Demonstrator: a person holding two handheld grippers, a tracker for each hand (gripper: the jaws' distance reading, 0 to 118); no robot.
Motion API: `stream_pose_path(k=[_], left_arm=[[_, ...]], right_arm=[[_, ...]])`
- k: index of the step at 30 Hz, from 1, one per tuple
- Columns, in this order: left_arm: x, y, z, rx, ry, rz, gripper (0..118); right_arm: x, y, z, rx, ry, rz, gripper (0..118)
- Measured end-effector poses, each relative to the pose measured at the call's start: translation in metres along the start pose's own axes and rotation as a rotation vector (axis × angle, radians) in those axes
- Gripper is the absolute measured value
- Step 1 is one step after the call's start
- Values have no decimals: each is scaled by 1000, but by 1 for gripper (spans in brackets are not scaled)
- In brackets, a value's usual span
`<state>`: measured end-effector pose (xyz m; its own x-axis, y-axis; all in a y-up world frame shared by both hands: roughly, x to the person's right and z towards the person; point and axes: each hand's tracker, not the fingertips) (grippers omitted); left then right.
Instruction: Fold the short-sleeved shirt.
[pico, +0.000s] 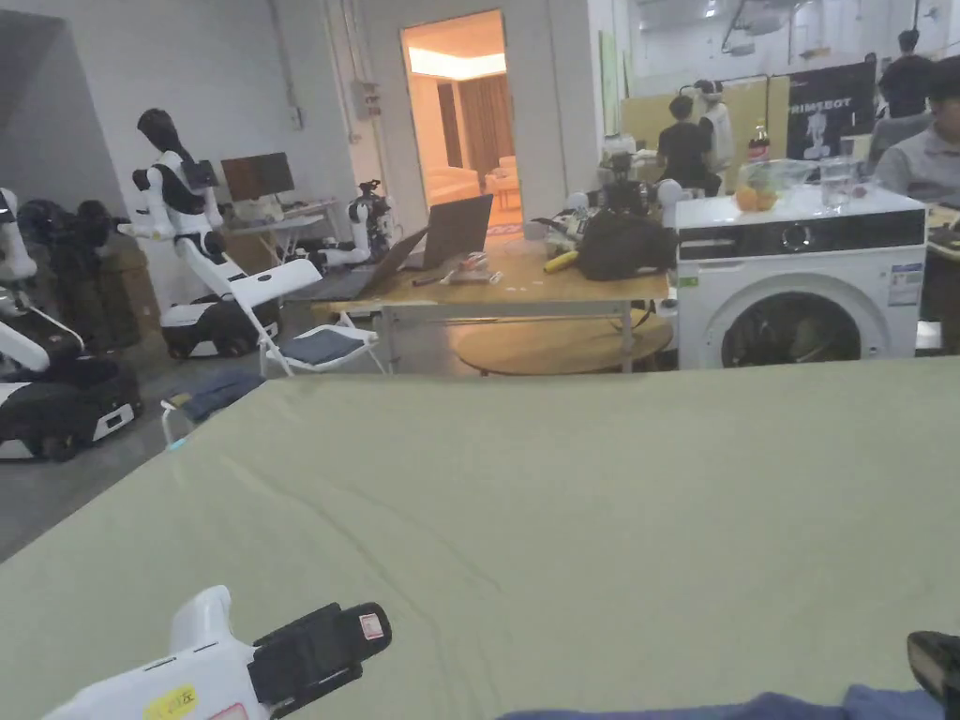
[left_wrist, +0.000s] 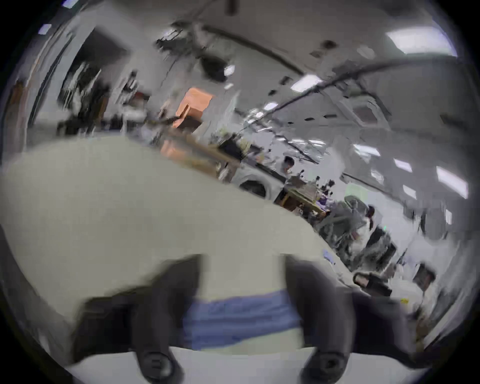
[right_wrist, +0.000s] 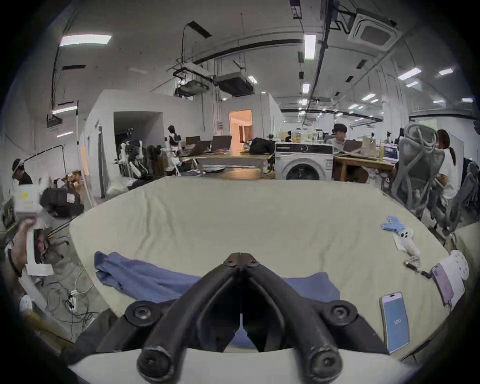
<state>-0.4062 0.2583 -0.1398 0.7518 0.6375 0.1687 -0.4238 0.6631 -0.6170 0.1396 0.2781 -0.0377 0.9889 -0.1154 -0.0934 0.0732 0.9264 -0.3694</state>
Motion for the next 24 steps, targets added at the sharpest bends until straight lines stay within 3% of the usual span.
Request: stream_pose_path(k=[1, 4, 8, 11, 14, 16, 18, 24], left_arm=[[-25, -5, -5, -16, -2, 68, 109], [-74, -29, -26, -59, 36, 267, 109], [-90, -64, -63, -131, -24, 446, 108], [-66, -76, -80, -121, -26, 350, 80], [-58, -86, -100, -140, -54, 446, 8], [-60, -89, -105, -75, -89, 532, 4], [-61, -79, -94, -39, -90, 526, 4], [-29, -11, -17, 124, 49, 210, 4]], right_arm=[[2, -3, 2, -7, 8, -13, 0], [3, -6, 9, -14, 2, -16, 0], [9, -6, 16, -19, 4, -30, 0], [13, -5, 23, -10, 1, -55, 0], [17, -4, 25, -1, 6, -77, 0], [16, -4, 27, -5, -6, -75, 0], [18, -5, 32, -8, -9, -74, 0], [25, -11, 34, -34, 40, -146, 0]])
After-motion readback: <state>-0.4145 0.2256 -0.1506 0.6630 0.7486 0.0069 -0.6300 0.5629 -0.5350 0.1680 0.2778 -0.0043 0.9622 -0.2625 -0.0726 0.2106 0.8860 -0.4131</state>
